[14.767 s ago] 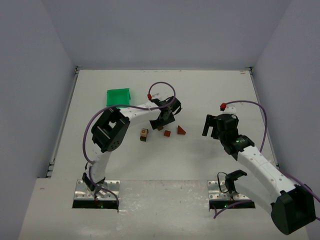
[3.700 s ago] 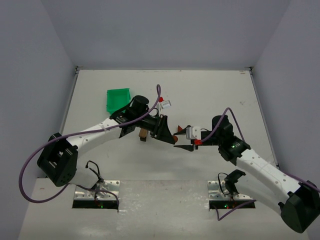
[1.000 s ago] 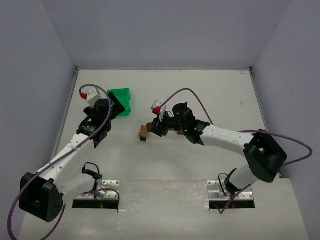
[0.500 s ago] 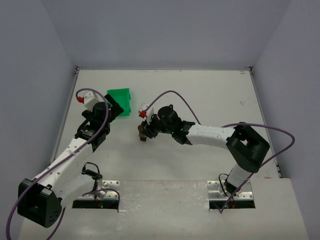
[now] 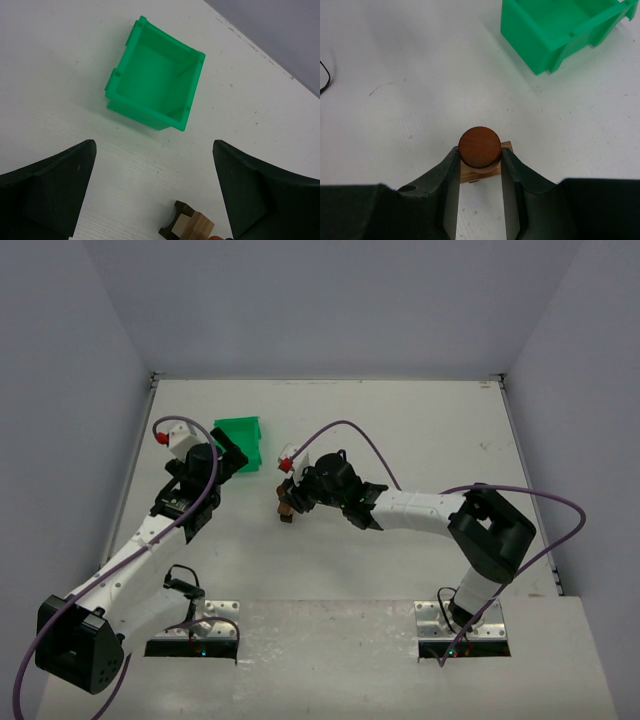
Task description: Build the wood block tower
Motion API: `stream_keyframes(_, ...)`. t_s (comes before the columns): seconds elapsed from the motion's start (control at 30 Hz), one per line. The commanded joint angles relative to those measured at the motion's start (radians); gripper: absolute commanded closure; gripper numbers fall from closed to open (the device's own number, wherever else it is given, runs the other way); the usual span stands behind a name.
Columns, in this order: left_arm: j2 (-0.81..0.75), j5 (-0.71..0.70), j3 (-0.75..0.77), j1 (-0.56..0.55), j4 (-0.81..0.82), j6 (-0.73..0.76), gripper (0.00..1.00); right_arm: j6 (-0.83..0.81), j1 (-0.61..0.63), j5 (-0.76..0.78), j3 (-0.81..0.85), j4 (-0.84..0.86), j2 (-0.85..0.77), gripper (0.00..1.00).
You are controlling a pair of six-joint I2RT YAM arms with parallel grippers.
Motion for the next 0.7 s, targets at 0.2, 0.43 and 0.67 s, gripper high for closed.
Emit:
stream_keyframes(0.2,0.002,0.008,-0.003,0.010,0.054,-0.005,0.00,0.058,0.007,0.010,-0.034,0.099,-0.005,0.87)
stream_keyframes(0.43,0.001,0.011,-0.006,0.010,0.057,-0.005,0.00,0.068,0.008,0.009,-0.038,0.105,0.000,0.86)
stream_keyframes(0.67,-0.001,0.017,-0.004,0.010,0.055,0.000,0.00,0.068,0.008,0.011,-0.021,0.108,0.027,0.85)
